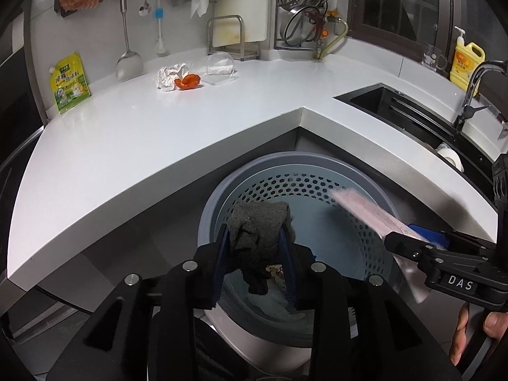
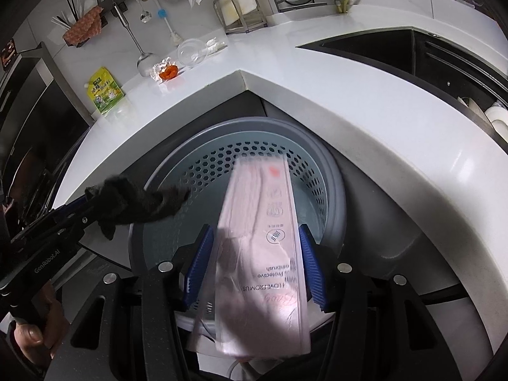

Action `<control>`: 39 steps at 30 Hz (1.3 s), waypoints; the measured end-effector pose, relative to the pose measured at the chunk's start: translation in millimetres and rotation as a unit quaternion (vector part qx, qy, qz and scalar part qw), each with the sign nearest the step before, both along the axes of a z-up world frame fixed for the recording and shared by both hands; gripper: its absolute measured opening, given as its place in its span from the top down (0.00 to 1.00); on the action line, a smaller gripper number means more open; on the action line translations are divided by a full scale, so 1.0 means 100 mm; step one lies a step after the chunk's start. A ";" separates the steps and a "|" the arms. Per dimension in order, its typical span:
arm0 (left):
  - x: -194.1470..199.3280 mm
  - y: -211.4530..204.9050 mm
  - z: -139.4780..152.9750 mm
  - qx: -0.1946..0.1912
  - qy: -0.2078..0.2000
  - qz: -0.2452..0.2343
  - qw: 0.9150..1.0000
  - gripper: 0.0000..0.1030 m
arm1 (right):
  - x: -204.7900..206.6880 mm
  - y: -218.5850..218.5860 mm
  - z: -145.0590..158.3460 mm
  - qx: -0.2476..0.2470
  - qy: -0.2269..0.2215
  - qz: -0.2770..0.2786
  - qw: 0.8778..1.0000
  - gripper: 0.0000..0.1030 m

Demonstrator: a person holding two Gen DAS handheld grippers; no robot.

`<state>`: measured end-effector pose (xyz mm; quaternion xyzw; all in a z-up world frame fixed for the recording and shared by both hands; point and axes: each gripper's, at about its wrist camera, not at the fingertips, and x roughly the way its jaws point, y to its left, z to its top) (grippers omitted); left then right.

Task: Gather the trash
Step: 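Carry cloth and pink package over the bin and open both grippers, then move both grippers back to the clear cup and orange peel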

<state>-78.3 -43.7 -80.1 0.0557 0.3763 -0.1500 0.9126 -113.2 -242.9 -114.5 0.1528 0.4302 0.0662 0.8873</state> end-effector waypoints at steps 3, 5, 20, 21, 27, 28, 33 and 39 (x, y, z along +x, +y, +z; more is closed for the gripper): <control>0.01 0.02 0.00 -0.002 0.000 0.005 1.000 0.57 | 0.00 -0.02 0.02 0.003 -0.004 -0.003 1.000 0.46; 0.00 0.04 0.02 -0.006 -0.006 0.008 1.000 0.44 | 0.00 -0.03 0.03 0.004 -0.006 -0.004 1.000 0.44; 0.04 0.20 0.04 -0.021 -0.008 0.037 0.999 0.26 | -0.07 -0.09 0.10 0.008 -0.026 -0.015 1.000 0.41; 0.04 0.21 0.04 -0.020 -0.010 0.040 0.999 0.24 | -0.07 -0.09 0.10 0.008 -0.027 -0.015 1.000 0.41; 0.09 0.26 0.07 -0.025 -0.015 0.049 0.998 0.17 | -0.04 -0.05 0.12 0.015 -0.032 -0.005 0.999 0.38; 0.10 0.27 0.08 -0.026 -0.015 0.051 0.998 0.15 | -0.03 -0.03 0.14 0.014 -0.034 -0.003 0.999 0.38; 0.15 0.32 0.10 -0.027 -0.015 0.061 0.998 0.12 | 0.01 0.05 0.26 0.004 -0.049 0.011 0.999 0.34; 0.22 0.38 0.15 -0.031 -0.019 0.074 0.997 0.09 | 0.09 0.04 0.32 0.001 -0.056 0.019 0.998 0.32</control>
